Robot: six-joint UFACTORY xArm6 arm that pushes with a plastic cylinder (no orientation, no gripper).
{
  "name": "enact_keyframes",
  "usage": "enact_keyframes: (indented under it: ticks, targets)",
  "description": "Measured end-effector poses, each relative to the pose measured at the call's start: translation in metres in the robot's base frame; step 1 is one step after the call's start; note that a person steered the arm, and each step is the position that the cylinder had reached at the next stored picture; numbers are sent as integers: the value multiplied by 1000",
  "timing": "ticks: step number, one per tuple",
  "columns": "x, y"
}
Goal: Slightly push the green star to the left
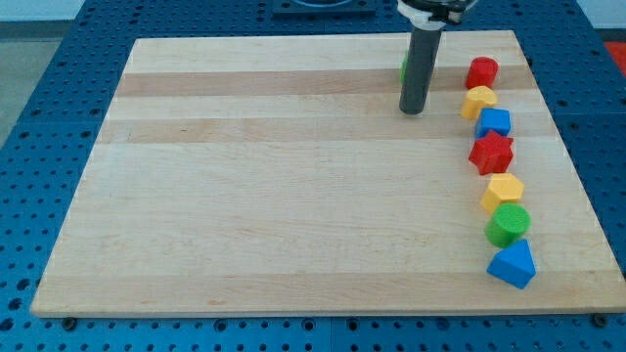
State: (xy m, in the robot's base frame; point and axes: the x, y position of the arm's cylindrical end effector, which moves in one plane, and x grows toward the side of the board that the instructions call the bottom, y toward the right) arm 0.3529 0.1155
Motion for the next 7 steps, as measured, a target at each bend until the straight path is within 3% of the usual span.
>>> enact_keyframes:
  ticks: [1, 4, 5, 6, 7]
  targets:
    - [-3, 45]
    - [-54, 47]
    - [-92, 47]
    - [-101, 47]
    - [-80, 27]
